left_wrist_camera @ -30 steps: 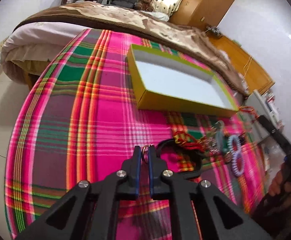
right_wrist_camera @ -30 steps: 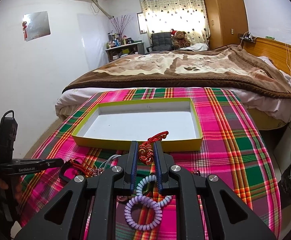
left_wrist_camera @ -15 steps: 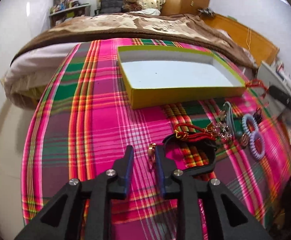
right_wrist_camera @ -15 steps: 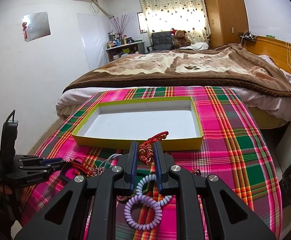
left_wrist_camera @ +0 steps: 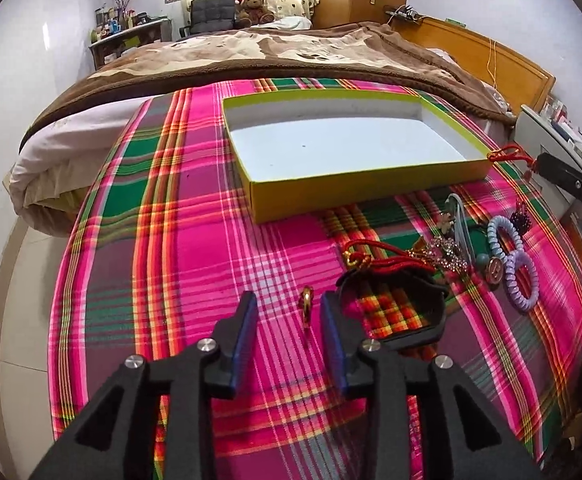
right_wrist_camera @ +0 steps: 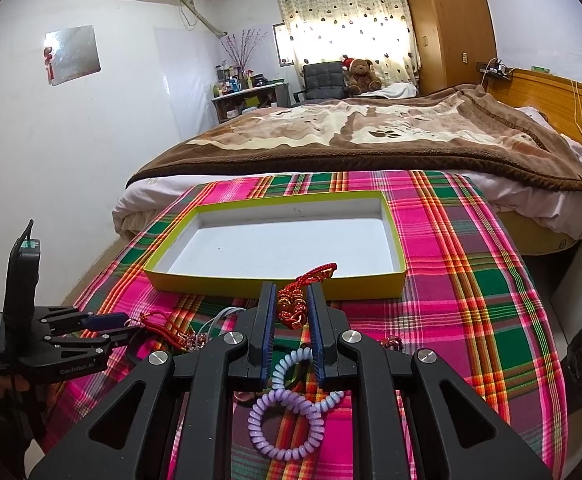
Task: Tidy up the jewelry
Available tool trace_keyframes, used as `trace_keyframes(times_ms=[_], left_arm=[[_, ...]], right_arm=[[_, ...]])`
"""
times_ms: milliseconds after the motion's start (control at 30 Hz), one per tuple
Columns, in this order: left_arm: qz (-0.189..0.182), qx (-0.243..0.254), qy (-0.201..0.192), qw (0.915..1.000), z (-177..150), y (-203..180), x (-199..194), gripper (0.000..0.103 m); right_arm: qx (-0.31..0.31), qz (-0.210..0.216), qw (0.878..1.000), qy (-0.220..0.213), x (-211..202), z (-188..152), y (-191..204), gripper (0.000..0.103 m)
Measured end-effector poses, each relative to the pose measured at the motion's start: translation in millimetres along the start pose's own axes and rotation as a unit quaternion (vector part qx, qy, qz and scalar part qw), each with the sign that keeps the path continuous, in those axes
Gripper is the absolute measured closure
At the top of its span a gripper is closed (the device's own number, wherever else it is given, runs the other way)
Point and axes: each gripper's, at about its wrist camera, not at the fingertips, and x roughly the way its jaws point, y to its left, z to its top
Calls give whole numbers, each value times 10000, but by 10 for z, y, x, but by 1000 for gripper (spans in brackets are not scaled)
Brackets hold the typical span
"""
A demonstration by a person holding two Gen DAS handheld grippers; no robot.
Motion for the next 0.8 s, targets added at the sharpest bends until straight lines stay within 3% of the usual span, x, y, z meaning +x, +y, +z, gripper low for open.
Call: trace_keyframes(times_ms=[33, 67, 133, 467, 800], left_arm=[[44, 25, -17, 10000, 3, 0, 5, 94], [22, 5, -19, 10000, 3, 9, 5, 99], [-171, -56, -21, 9998, 2, 25, 6, 100], [-274, -219, -121, 9993, 109, 95, -53, 100], [-342, -63, -597, 9976, 695, 112, -261, 100]], right_arm=[[-2, -5, 10000, -4, -2, 1, -4, 87], [-3, -9, 10000, -7, -5, 0, -5, 87], [3, -11, 10000, -12, -15, 1, -11, 87], [-59, -9, 10000, 12, 21, 77, 10, 87], [-201, 156, 9996, -94, 135, 515, -60, 87]])
